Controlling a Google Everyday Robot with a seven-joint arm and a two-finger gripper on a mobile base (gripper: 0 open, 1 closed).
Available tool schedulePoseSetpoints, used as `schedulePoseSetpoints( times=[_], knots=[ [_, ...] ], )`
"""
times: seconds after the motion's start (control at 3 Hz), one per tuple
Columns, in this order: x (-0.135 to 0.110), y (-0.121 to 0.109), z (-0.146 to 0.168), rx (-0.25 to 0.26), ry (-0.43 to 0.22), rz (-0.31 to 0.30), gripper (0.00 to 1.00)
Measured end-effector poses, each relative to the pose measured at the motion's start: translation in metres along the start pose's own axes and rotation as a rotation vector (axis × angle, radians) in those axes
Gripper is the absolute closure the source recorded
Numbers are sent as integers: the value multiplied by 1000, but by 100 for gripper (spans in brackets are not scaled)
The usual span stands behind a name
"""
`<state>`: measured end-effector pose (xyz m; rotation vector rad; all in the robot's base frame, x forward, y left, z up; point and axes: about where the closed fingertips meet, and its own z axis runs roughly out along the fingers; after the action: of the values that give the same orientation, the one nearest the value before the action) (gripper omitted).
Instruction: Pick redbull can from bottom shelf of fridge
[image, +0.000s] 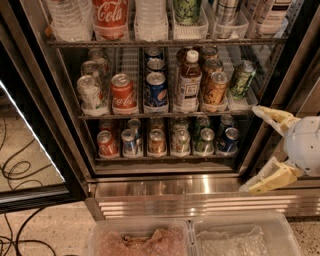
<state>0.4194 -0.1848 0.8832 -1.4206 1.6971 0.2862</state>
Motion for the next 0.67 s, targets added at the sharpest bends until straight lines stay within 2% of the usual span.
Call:
schedulePoseSetpoints(
  times=[0.33, 0.67],
  knots=[
    [0, -6, 9, 59, -27, 92, 0],
    [14, 2, 32, 148, -97, 256, 0]
  ],
)
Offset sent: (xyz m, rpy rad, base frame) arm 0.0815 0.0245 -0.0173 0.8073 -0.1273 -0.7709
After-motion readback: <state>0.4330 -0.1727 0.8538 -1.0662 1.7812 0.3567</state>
